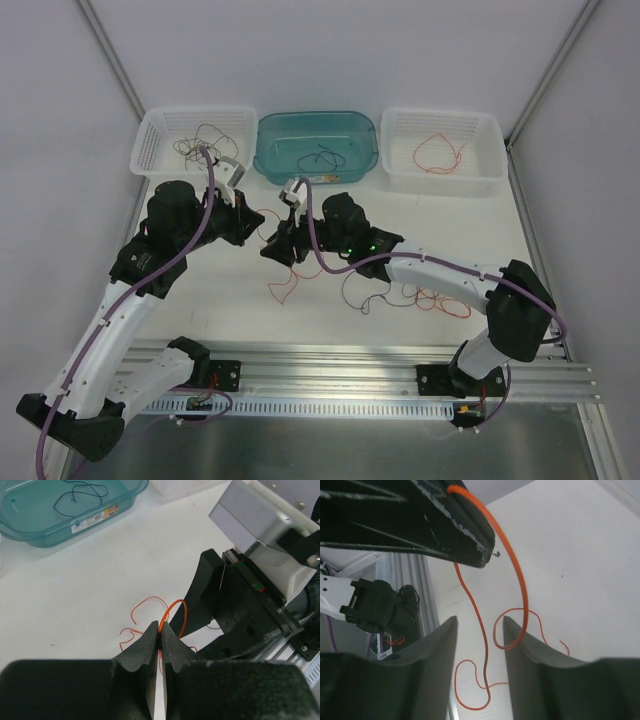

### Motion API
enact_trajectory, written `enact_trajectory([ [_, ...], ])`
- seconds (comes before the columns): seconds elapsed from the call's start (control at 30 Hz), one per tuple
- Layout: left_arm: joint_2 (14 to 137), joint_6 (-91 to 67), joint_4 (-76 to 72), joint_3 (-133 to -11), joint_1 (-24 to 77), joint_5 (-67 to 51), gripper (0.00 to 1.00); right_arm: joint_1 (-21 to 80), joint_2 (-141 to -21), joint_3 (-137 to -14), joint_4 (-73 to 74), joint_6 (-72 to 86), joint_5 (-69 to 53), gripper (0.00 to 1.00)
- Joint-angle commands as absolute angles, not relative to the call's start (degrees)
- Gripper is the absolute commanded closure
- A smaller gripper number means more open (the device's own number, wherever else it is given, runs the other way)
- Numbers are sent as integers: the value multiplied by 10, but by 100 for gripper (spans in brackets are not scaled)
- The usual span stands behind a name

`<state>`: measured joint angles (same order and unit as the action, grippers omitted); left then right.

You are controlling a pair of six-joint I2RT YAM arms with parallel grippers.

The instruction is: Untangle the cables

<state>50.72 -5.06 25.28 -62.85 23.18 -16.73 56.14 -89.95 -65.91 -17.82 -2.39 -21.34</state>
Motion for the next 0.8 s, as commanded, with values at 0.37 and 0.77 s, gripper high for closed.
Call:
enact_trajectory([
  [0.37, 492, -41, 215, -613, 222, -150, 56, 553, -859, -689, -123, -77, -178, 99],
  [0.77, 465, -33, 191, -583, 221, -99, 1, 434, -787, -758, 58, -108, -26, 99],
])
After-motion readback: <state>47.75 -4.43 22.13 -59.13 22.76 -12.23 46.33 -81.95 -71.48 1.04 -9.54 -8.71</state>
